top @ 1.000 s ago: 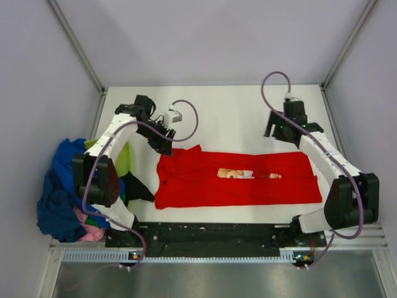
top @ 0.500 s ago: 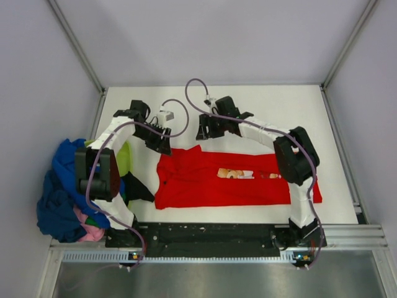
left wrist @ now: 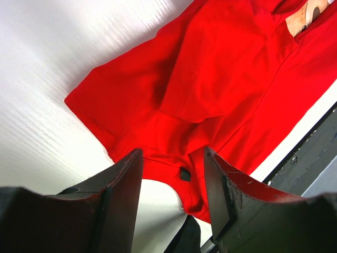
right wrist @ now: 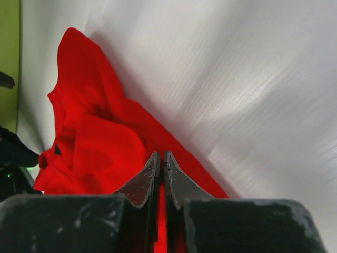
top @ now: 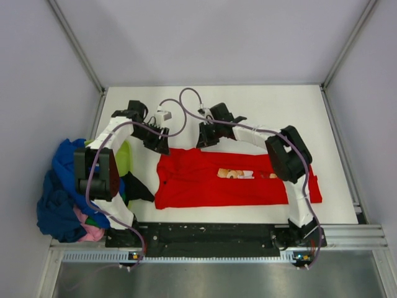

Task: Fold and stack the t-shirts
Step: Fold the other side of the tshirt into a rectangle

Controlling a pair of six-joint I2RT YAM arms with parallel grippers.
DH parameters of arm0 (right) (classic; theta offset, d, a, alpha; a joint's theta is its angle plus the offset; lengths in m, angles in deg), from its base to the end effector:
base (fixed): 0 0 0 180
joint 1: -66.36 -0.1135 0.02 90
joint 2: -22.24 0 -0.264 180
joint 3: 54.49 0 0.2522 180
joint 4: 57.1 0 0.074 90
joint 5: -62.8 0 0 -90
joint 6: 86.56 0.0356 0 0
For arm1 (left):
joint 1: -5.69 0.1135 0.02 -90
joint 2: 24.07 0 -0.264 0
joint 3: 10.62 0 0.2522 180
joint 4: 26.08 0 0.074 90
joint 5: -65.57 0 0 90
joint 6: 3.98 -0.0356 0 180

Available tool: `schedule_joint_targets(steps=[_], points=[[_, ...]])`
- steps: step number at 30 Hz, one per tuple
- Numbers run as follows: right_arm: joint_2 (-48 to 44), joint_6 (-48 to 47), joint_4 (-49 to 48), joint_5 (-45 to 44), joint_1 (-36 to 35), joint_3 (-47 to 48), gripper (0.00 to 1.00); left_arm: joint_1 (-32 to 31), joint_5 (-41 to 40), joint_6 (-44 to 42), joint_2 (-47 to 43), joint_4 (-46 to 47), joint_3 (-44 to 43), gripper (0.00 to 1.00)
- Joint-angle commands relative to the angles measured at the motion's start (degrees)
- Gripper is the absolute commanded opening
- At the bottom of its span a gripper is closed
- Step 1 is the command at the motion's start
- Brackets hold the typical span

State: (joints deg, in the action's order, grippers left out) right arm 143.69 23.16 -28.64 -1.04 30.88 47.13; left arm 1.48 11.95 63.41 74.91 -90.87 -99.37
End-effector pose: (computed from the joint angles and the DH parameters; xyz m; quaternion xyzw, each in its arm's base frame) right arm 0.3699 0.2830 0.1741 -0.2046 0.8906 0.3481 0.2093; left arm 0.3335 -0.0457 0.2303 0.2580 0.9068 -0.2857 0.1717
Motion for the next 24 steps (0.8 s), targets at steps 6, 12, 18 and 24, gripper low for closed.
schedule_joint_targets(steps=[6,12,18,24], points=[[-11.84,-5.30,-1.08,6.10,-5.20,-9.44,0.00,0.16,-1.22,-1.47,-2.48,0.05,-0.25,0.54],[-15.80,-6.54,-5.73,8.47,-10.13,-21.13,0.00,0.08,-0.44,-2.52,-1.95,-0.21,-0.17,0.54],[-17.47,-7.85,-5.47,7.95,-11.09,-26.41,0.11,-0.71,2.55,-4.81,-1.68,-2.50,-0.17,0.54],[-18.61,-10.76,-3.36,9.88,-13.73,-29.49,0.32,-3.87,3.08,-7.97,-4.32,-2.85,2.29,0.55]])
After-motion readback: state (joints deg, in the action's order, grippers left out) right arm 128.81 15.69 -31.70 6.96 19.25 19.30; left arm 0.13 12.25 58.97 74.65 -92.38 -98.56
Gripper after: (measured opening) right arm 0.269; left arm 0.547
